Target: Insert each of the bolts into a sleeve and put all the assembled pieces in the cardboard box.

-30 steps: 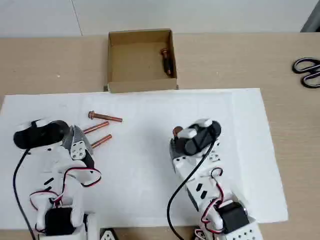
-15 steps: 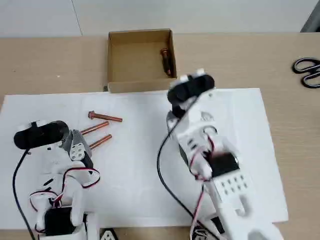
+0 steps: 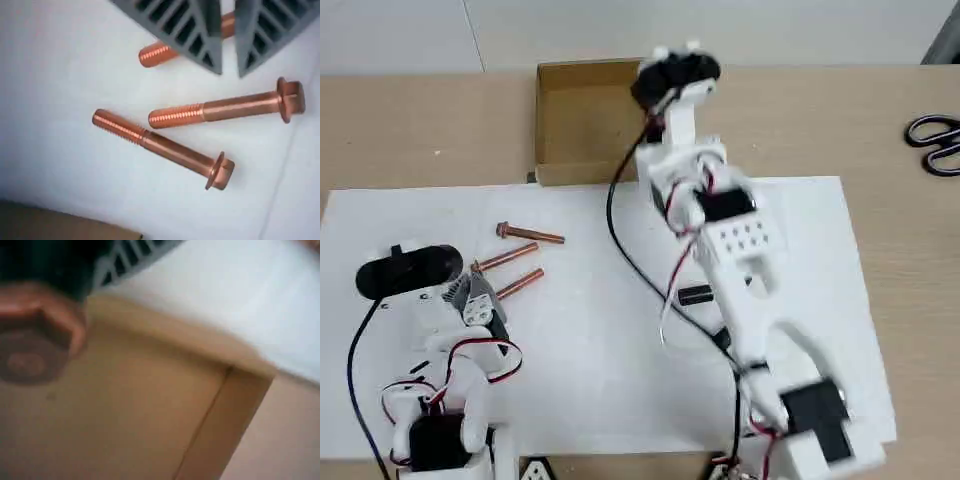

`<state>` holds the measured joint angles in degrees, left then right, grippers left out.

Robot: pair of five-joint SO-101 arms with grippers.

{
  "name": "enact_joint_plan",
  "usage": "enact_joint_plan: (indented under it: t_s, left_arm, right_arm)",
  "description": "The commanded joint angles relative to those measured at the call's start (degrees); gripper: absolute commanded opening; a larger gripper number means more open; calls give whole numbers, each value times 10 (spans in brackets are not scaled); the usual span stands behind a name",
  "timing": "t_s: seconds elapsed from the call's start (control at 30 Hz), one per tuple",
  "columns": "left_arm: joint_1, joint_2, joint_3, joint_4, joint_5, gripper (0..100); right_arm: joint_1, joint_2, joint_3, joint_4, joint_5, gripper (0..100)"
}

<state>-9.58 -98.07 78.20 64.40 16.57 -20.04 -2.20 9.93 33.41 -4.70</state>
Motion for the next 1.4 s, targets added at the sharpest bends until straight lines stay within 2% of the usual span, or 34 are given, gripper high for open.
enact_joint_plan:
  t_s: [0.0,0.67,0.97,1.07,1.2,1.37]
  left_arm:
    - [-4,-7,-6,0,-2,6]
    - [-2,-7,-4,-1,-2,6]
    - [-2,-7,-3,2,-3,6]
    - [-2,-7,-3,2,-3,6]
    - [-2,-7,-3,2,-4,6]
    - [-4,-7,-3,2,-4,6]
  right_arm:
    - [12,62,-130,-15,6,3]
    - [9,425,-531,-18,22,3]
    - [7,532,-645,-14,30,6]
    - [0,548,-650,-7,76,75]
    - [-8,553,-650,13,81,203]
    - [-10,553,-650,15,82,192]
